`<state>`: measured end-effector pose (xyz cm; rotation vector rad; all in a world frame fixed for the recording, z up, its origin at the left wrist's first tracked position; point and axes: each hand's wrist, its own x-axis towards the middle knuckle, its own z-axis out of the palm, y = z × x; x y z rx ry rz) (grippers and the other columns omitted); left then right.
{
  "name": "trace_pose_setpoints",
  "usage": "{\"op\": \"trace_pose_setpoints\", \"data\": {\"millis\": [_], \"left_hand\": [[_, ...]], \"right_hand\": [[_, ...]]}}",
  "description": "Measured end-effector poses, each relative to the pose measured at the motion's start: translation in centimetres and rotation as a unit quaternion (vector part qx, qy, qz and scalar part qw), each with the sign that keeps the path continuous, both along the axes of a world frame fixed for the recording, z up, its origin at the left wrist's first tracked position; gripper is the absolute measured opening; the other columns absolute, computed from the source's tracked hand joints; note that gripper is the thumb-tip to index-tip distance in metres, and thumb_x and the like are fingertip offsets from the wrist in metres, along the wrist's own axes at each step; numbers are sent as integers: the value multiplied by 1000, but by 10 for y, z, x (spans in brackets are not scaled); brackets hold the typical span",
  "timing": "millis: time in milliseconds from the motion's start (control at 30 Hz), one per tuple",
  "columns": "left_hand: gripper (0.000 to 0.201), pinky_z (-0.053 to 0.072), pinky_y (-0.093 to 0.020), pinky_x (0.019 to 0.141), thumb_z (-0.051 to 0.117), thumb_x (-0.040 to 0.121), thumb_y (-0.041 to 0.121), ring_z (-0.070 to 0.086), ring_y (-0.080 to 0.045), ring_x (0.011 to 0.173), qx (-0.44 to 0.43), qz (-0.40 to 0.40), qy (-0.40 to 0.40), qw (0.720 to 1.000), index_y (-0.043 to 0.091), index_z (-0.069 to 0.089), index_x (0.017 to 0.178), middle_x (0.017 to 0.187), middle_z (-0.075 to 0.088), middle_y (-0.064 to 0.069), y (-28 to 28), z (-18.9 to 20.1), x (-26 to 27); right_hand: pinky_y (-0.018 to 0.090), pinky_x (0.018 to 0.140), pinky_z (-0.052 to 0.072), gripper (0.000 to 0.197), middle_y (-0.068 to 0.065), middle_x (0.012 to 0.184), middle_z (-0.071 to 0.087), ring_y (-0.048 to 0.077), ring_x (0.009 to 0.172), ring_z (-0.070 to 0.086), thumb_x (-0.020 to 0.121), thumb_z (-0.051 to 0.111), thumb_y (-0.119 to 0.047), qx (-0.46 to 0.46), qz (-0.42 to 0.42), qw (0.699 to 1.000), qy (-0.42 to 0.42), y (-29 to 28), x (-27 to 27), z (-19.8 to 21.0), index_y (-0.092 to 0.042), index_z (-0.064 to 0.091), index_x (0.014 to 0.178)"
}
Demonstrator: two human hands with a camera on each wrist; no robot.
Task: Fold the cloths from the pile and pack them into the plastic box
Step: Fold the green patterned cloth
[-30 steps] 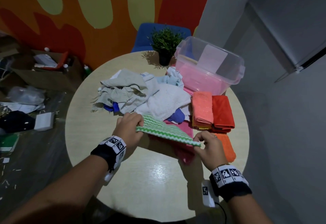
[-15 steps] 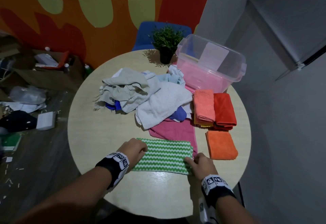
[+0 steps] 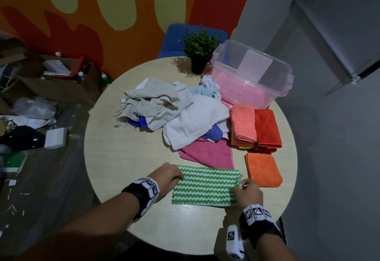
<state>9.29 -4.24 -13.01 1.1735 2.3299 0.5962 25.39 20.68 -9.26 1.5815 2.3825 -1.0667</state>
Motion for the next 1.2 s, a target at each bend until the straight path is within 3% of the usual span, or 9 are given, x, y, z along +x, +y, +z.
{"op": "trace_pose_setpoints", "data": {"millis": [133,233,300,400,533,700,833,1067,1200], "left_hand": [[30,48,-26,91,47,102,21,64,-21,105,-53,23,-123,991,15,69,123,119,69,-5,10,3,-1],[38,44,-29,64,47,103,34,59,-19,69,-19,92,-205,974,9,69,84,77,67,-1,16,4,-1],[51,41,-27,58,50,98,52,54,-19,57,31,203,-304,930,10,68,76,66,64,-2,19,7,3],[55,43,-29,60,50,95,59,58,-22,62,10,212,-313,926,9,66,81,68,63,-4,20,-1,-2],[36,54,-37,67,57,95,38,65,-29,73,-21,196,-293,936,4,60,82,81,65,-12,16,-6,-6],[24,60,-55,64,63,91,24,67,-34,62,-22,246,-384,890,4,57,79,73,60,-22,17,3,0],[25,61,-50,68,56,97,20,73,-41,77,-33,273,-479,833,3,58,115,89,71,-29,14,8,7],[27,48,-30,51,59,97,26,60,-26,51,-130,216,-375,892,6,55,81,64,64,-14,7,9,9],[35,45,-27,63,64,90,48,60,-24,80,-232,125,-166,950,16,51,94,90,59,-5,8,13,0]], "right_hand": [[22,60,42,14,-1,82,65,19,78,62,82,71,-6,-8,108,988,107,-11,-16,22,-16,63,87],[15,56,46,18,-3,87,65,12,71,63,86,69,-7,-57,185,972,132,-49,-36,32,-22,61,90],[18,58,52,14,-5,90,67,11,73,67,86,72,-20,-118,242,955,127,-76,-48,30,-23,62,96],[30,75,56,14,-4,83,70,10,77,66,87,70,-37,-113,306,941,94,-89,-54,16,-24,66,91],[31,70,48,19,-2,74,62,12,69,58,97,57,-27,-11,230,973,35,-60,-45,5,-15,61,83],[29,70,48,31,1,83,67,17,77,62,92,61,-46,4,244,969,-41,-53,-40,-19,-15,63,90],[34,71,55,41,4,79,67,19,74,65,86,65,-52,-26,247,968,-48,-58,-43,-33,-12,61,86],[30,73,52,34,4,94,66,19,83,63,82,77,-31,-60,225,972,-42,-62,-46,-33,-10,59,102],[30,69,49,22,4,85,63,18,75,58,85,71,-27,-50,263,962,-49,-62,-47,-31,-13,55,85]]}}
